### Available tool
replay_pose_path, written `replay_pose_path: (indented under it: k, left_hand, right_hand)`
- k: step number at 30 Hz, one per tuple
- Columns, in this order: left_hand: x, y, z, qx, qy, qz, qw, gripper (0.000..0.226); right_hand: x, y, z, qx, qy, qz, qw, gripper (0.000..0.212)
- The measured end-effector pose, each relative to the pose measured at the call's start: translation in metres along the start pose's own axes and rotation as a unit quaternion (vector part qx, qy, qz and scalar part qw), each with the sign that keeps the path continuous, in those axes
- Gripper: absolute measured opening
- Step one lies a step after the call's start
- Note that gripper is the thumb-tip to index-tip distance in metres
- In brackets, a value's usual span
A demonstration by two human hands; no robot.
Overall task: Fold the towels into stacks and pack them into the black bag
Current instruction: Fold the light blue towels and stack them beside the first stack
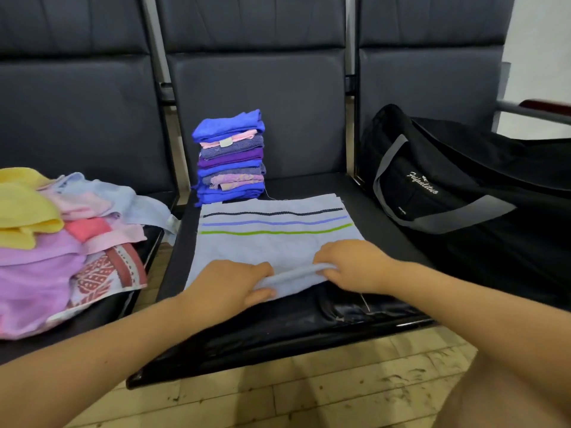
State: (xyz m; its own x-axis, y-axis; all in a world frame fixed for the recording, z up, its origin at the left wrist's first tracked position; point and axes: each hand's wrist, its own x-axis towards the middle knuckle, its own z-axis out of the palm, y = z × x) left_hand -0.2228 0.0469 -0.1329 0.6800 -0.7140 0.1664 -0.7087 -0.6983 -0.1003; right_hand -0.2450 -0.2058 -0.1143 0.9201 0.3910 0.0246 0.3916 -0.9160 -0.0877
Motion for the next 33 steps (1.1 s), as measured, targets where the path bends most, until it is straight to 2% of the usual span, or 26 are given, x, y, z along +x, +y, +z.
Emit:
replay_pose_path:
  k: [1,3,7,11,13,15,19,24,28,33]
  left_hand:
    - [0.002,-0.005,-0.004,0.033,-0.022,-0.002,0.999,0.048]
    - [0.004,-0.018,-0.01,0.025,-0.038,-0.038,0.998,0.034]
    - [0.001,-0.046,-0.01,-0.138,-0.004,-0.143,0.98,0.033]
    - [-0.009,-0.054,-0.017,-0.372,0.059,-0.232,0.897,0.023]
    - [-0.01,-0.05,-0.02,-0.439,0.073,-0.251,0.86,0.026]
    - [-0.008,-0.047,-0.021,-0.47,0.079,-0.255,0.841,0.027]
    - [-0.003,-0.042,-0.02,-0.452,0.056,-0.25,0.854,0.028]
    - [0.007,-0.053,-0.013,-0.296,0.029,-0.242,0.924,0.027]
    - [0.02,-0.07,-0.012,-0.238,0.043,-0.247,0.938,0.019]
    - [0.049,-0.097,-0.006,-0.208,0.073,-0.292,0.931,0.019]
  right_hand:
    - [0.003,0.008,-0.004,0.012,0.016,0.025,0.999,0.019]
    - [0.006,0.024,-0.01,0.043,0.05,0.061,0.996,0.023]
    - [-0.002,0.046,-0.02,0.165,0.073,0.099,0.979,0.032]
    - [-0.017,0.062,-0.029,0.331,0.101,0.133,0.929,0.042]
    - [-0.023,0.063,-0.028,0.381,0.102,0.139,0.908,0.056]
    - [-0.025,0.061,-0.024,0.408,0.096,0.147,0.896,0.058]
    - [-0.021,0.063,-0.015,0.402,0.067,0.156,0.9,0.032]
    - [-0.011,0.074,-0.011,0.341,0.041,0.162,0.925,0.035]
    - [0.007,0.085,-0.016,0.351,0.048,0.18,0.918,0.023]
    - [0.051,0.098,-0.009,0.318,0.129,0.229,0.911,0.023]
